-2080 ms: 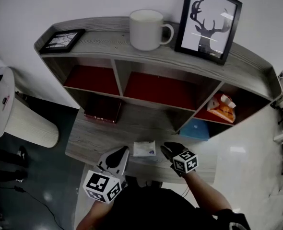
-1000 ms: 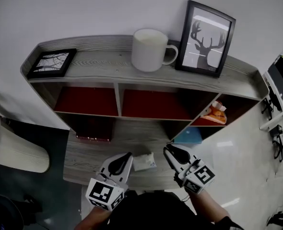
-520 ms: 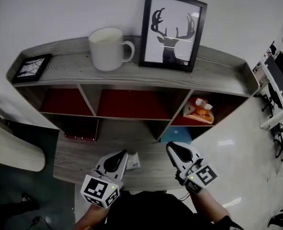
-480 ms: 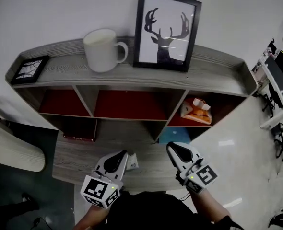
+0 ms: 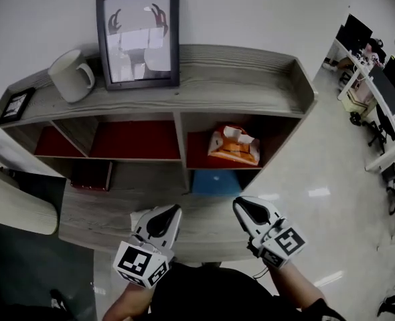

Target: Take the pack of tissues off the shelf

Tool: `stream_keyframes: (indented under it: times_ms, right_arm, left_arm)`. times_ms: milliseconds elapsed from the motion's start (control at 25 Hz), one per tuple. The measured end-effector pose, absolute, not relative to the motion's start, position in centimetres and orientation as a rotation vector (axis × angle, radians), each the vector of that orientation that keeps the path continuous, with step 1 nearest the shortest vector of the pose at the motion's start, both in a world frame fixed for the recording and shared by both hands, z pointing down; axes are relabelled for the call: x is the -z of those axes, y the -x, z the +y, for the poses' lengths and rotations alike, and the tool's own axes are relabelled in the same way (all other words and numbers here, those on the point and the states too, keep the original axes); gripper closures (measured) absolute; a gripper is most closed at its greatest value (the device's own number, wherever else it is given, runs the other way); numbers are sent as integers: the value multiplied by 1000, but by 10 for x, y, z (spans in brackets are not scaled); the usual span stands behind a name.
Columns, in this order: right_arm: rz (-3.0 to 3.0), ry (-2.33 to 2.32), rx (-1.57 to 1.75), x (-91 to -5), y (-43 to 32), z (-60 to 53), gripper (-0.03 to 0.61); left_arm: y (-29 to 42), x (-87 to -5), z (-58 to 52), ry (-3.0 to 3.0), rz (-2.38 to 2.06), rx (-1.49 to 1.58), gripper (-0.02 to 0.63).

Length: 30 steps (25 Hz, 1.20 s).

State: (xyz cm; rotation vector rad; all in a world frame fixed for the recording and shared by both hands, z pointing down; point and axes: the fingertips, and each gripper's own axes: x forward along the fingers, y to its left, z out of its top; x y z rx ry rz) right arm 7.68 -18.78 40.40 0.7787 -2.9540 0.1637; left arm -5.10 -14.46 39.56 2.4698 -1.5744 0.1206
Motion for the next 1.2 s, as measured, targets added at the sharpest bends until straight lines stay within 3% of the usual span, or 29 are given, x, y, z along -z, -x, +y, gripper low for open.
stream_keyframes:
  times_ms: [400,880,1040,1200]
  right_arm:
    - [-2914,-803,-331,-431,-111,-169,546]
    - [-2923,-829,-366,-432,-96,-172,545]
    - [-2905,-850,-408,-437,-97,-172,545]
    - [-2879,-872,-442,-444,-100,-172,545]
  left_arm:
    - [-9,-388,-184,-2619,-1462,-237,600]
    - [-15,-384,-237,-2709,-1391,-321,595]
    - [-20,-390,-254,-2725,-1347,-345,525]
    - [-22,-395,-270,-2735,-1345,-363,508]
